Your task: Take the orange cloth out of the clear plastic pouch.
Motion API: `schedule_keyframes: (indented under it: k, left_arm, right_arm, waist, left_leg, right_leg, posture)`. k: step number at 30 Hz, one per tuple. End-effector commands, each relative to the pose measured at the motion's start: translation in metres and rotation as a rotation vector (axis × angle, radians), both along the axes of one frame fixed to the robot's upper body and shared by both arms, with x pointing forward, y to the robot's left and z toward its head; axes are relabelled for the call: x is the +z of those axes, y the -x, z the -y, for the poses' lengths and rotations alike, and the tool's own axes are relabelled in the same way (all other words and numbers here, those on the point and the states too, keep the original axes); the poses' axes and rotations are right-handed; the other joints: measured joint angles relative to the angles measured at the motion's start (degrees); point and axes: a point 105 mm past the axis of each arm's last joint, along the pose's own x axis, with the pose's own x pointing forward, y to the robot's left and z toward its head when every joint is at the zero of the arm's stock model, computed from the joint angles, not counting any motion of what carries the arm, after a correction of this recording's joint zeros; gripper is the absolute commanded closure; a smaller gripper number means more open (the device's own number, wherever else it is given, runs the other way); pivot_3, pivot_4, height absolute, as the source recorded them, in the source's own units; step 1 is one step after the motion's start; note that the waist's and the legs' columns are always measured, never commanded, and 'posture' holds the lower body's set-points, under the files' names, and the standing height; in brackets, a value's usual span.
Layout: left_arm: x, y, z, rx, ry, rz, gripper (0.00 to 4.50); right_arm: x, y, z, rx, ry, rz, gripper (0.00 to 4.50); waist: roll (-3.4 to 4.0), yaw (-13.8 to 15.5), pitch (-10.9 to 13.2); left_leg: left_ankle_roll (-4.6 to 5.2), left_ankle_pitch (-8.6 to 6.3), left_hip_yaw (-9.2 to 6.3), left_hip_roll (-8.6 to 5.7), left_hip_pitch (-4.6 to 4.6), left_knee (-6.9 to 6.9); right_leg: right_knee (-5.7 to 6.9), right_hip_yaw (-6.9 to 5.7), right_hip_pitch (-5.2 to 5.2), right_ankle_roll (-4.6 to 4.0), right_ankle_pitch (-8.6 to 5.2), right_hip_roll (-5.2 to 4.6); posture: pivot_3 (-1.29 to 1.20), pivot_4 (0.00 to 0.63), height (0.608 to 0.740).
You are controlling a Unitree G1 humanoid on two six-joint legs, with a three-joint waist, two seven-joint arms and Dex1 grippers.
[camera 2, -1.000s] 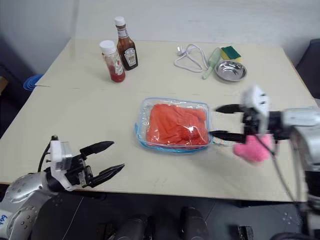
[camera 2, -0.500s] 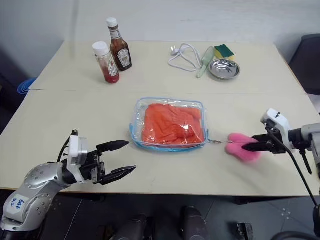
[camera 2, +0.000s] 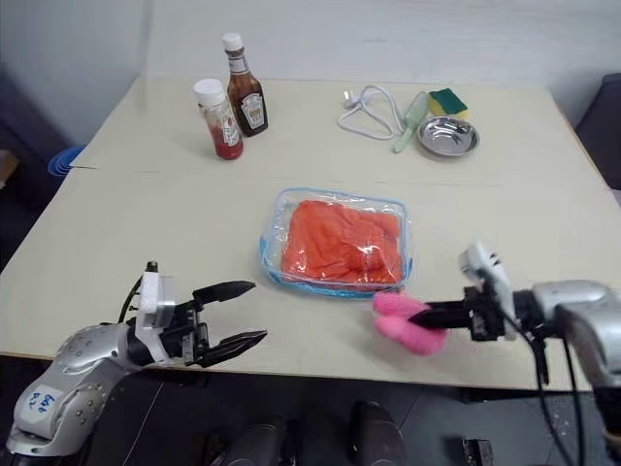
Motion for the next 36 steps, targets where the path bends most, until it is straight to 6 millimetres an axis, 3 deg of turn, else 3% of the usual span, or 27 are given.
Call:
schedule_keyframes:
  k: [1,4,6,9,13,14,16,20,22,25,28,32,36]
  left_arm:
    - [0.003,-0.003,0.002,-0.014,-0.001,0.032,0.0]
    - [-0.001,-0.003,0.004,-0.04,-0.02,0.021,0.0]
    - [-0.006,-0.002,0.009,-0.069,-0.046,-0.013,0.0]
    - [-0.012,-0.001,0.016,-0.107,-0.065,-0.076,0.0]
    - [-0.014,-0.009,0.044,-0.135,0.007,-0.312,0.0]
    - [-0.013,-0.013,0.05,-0.133,0.023,-0.34,0.0]
    - [-0.015,-0.016,0.063,-0.169,0.012,-0.386,0.0]
    - [-0.026,-0.023,0.09,-0.223,-0.049,-0.456,0.0]
    - [-0.031,-0.028,0.105,-0.234,-0.086,-0.465,0.0]
    - [-0.036,-0.032,0.122,-0.255,-0.114,-0.486,0.0]
    - [-0.041,-0.035,0.137,-0.261,-0.128,-0.512,0.57]
    - [-0.054,-0.042,0.148,-0.245,-0.195,-0.507,1.8]
    - [-0.061,-0.04,0.151,-0.265,-0.218,-0.526,3.1]
  right_arm:
    - [-0.007,-0.006,-0.022,-0.002,-0.041,0.095,4.16]
    - [-0.013,-0.013,-0.031,0.009,-0.043,0.21,3.23]
    - [-0.006,-0.016,-0.03,-0.004,-0.076,0.262,2.49]
    - [0.008,-0.011,-0.019,0.027,-0.069,0.329,1.57]
    - [0.04,0.0,0.008,0.022,-0.109,0.284,0.18]
    - [0.044,-0.001,0.014,0.018,-0.092,0.279,0.03]
    - [0.043,-0.002,0.029,0.038,0.003,0.268,0.03]
    - [0.032,-0.034,0.052,0.052,0.213,0.472,0.03]
    - [0.023,-0.055,0.052,0.121,0.351,0.627,0.03]
    - [0.02,-0.075,0.04,0.207,0.402,0.774,0.03]
    - [0.015,-0.089,0.024,0.305,0.451,0.884,0.0]
    - [0.016,-0.1,0.006,0.366,0.445,0.964,0.0]
    - [0.009,-0.098,0.003,0.422,0.436,0.955,1.26]
  waist:
    - [0.0,0.16,0.0]
    - [0.0,0.03,0.0]
    - [-0.01,0.05,-0.01]
    - [-0.01,0.11,-0.01]
    - [-0.01,0.45,0.0]
    - [-0.02,0.44,0.01]
    - [-0.11,0.36,0.02]
    - [-0.2,-0.16,-0.02]
    - [-0.22,-0.44,0.0]
    - [-0.23,-0.93,0.01]
    - [-0.22,-1.17,0.01]
    - [-0.22,-1.14,0.01]
    - [-0.21,-0.98,0.01]
  left_leg:
    - [0.0,0.0,0.01,0.0,0.0,0.0]
    - [0.0,0.0,0.03,0.0,0.01,0.0]
    - [-0.01,0.01,0.04,0.01,0.01,0.0]
    - [0.01,0.02,0.03,0.0,0.02,0.0]
    - [0.1,0.01,-0.06,-0.05,-0.02,0.01]
    - [0.13,0.01,-0.07,-0.06,-0.02,0.01]
    - [0.16,0.01,-0.09,-0.07,-0.01,0.04]
    - [0.1,0.04,0.01,-0.05,0.08,0.04]
    - [0.03,0.08,0.09,-0.04,0.13,0.04]
    - [-0.03,0.15,0.16,-0.05,0.11,0.06]
    - [-0.05,0.18,0.13,-0.04,0.07,0.09]
    - [-0.06,0.19,0.04,-0.02,0.0,0.18]
    - [-0.05,0.18,-0.06,-0.04,-0.04,0.33]
  right_leg:
    - [0.0,0.0,0.0,0.0,0.0,0.01]
    - [0.04,0.02,-0.02,0.0,0.0,0.05]
    - [0.1,0.01,-0.01,0.0,0.0,0.09]
    - [0.12,0.0,0.0,0.0,0.0,0.08]
    - [0.11,-0.01,0.06,0.03,0.02,0.03]
    - [0.11,-0.01,0.07,0.04,0.02,0.01]
    - [0.09,-0.02,0.13,0.09,0.05,0.0]
    - [0.1,0.01,0.17,0.09,0.05,0.12]
    - [0.12,0.05,0.16,0.09,0.05,0.17]
    - [0.14,0.1,0.06,0.09,0.05,0.19]
    - [0.25,0.07,0.04,0.09,0.05,0.18]
    - [0.26,0.0,0.04,0.09,0.05,0.17]
    - [0.3,-0.05,0.09,0.09,0.05,0.12]
  posture:
    - [0.0,0.15,0.74]
    - [0.0,0.15,0.74]
    - [0.0,0.15,0.74]
    - [0.0,0.15,0.74]
    - [0.0,0.15,0.74]
    - [0.0,0.15,0.74]
    - [0.0,0.15,0.74]
    - [0.0,0.15,0.74]
    - [0.0,0.15,0.74]
    - [0.0,0.15,0.74]
    - [0.0,0.15,0.74]
    - [0.0,0.15,0.74]
    - [0.0,0.15,0.74]
